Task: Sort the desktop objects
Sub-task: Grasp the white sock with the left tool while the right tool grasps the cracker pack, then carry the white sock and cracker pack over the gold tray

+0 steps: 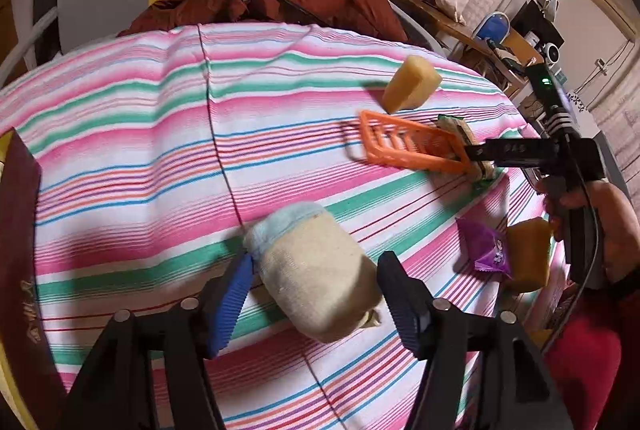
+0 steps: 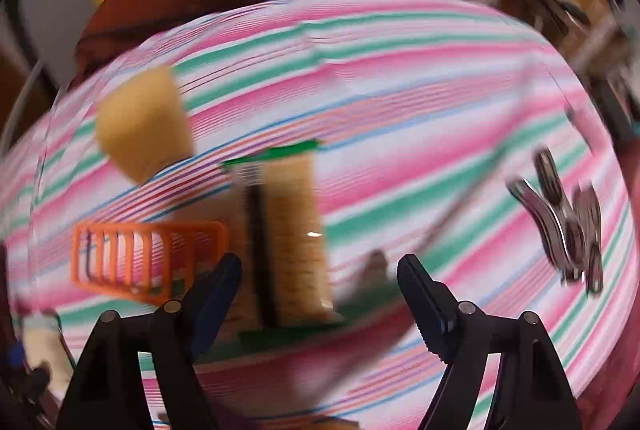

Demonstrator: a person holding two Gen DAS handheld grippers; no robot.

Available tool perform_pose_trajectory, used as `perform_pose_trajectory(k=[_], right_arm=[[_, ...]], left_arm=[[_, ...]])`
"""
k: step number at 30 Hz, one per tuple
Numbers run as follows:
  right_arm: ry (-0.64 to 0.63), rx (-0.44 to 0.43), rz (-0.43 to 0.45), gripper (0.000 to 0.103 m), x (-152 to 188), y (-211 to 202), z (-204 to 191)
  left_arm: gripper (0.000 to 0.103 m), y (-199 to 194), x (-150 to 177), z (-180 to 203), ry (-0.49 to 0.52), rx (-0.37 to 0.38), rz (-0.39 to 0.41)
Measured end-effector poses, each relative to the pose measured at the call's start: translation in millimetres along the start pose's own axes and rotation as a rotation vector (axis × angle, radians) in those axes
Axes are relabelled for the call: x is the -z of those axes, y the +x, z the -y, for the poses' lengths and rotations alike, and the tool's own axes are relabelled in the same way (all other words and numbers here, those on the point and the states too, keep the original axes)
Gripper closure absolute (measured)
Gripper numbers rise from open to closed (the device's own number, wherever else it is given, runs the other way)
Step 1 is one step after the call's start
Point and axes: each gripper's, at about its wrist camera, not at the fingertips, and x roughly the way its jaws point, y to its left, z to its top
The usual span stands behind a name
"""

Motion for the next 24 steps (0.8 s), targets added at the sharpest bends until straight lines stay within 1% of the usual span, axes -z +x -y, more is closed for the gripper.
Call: perform_pose_trajectory(k=[1, 2, 3, 4, 5, 6, 7, 9, 11, 13, 16, 18, 19, 22, 24], right_arm=[[-0.025, -0.017, -0.023, 0.022, 0.8, 5.4, -7.0], [-0.034, -0.014, -0.026, 0.023, 0.9, 7.1, -10.2], [-0.048, 0.018, -0.025, 0.024, 0.6, 8.3, -12.4], [-0.056, 0.033, -0.020, 0.027, 0.2, 8.5, -12.6], [-0.055, 0.031, -0.018, 0.027, -0.4, 8.3, -11.5], [-0.030, 0.009, -0.022, 0.029, -0.9, 8.6, -7.1], [-0.009, -0.010, -0.027, 0.032, -1.0, 8.9, -3.7], [0.007, -0.006, -0.025, 0.038, -0.9, 7.4, 1.1], [0.023, -0.005, -0.023, 0.047, -0.4, 5.7, 6.6], [0.032, -0.005, -0.022, 0.052, -1.2, 5.6, 10.7], [0.023, 0.003, -0.022, 0.052, -0.5, 5.3, 10.9], [0.026, 0.001, -0.021, 0.052, 0.3, 4.7, 12.6], [0.029, -0.003, -0.021, 0.052, 0.6, 4.5, 13.7], [0.035, -0.007, -0.020, 0.053, 1.6, 3.6, 16.8], [0.037, -0.009, -0.019, 0.053, 2.1, 3.3, 18.2]], left_arm=[[0.033, 2.5, 0.2, -0.3, -0.007, 0.007, -0.005], [0.033, 3.7, 0.4, -1.1, -0.014, 0.013, -0.005], [0.033, 4.5, 0.4, -2.0, -0.023, 0.019, 0.001], [0.032, 5.8, 0.0, -2.3, -0.028, 0.022, 0.005], [0.032, 7.5, 0.0, -2.4, -0.030, 0.026, 0.004], [0.030, 10.0, -0.2, -2.5, -0.032, 0.032, -0.001], [0.028, 13.0, -0.2, -2.3, -0.039, 0.034, -0.005], [0.028, 13.2, -0.2, 0.0, -0.040, 0.022, 0.007], [0.028, 14.4, -0.9, 3.4, -0.032, 0.011, 0.013], [0.029, 16.0, -1.6, 5.3, -0.030, 0.002, 0.014], [0.029, 18.5, -1.8, 7.2, -0.028, -0.022, 0.026], [0.032, 20.0, 1.3, 9.5, 0.008, -0.062, 0.046], [0.032, 19.7, 3.9, 10.3, 0.029, -0.068, 0.063], [0.037, 15.7, 14.0, 9.9, 0.056, -0.067, 0.109], [0.040, 12.0, 20.2, 6.8, 0.049, -0.053, 0.131]])
